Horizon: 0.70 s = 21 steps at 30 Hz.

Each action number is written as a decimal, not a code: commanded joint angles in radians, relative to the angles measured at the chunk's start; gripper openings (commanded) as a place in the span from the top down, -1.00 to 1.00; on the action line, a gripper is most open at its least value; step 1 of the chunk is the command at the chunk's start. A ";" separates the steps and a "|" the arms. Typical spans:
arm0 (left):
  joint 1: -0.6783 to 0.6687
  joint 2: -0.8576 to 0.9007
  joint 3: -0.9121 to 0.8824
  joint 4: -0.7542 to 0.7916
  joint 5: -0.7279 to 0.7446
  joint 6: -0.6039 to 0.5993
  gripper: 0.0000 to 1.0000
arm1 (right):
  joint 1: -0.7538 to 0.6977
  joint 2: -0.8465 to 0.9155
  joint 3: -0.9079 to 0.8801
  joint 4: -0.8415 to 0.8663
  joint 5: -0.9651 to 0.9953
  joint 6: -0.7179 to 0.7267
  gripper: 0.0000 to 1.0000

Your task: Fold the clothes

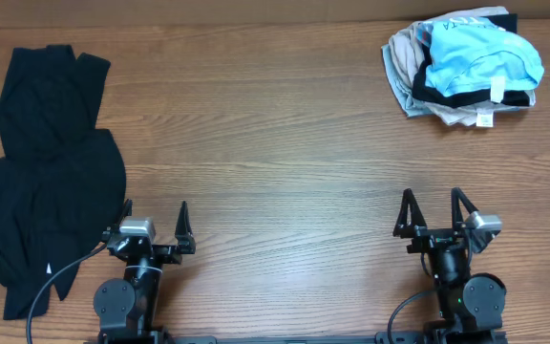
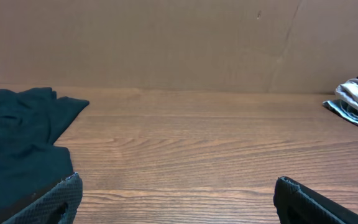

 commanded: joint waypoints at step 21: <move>0.006 -0.006 0.436 -0.375 0.000 0.053 -0.99 | 0.005 -0.005 0.153 0.039 -0.209 -0.031 -1.00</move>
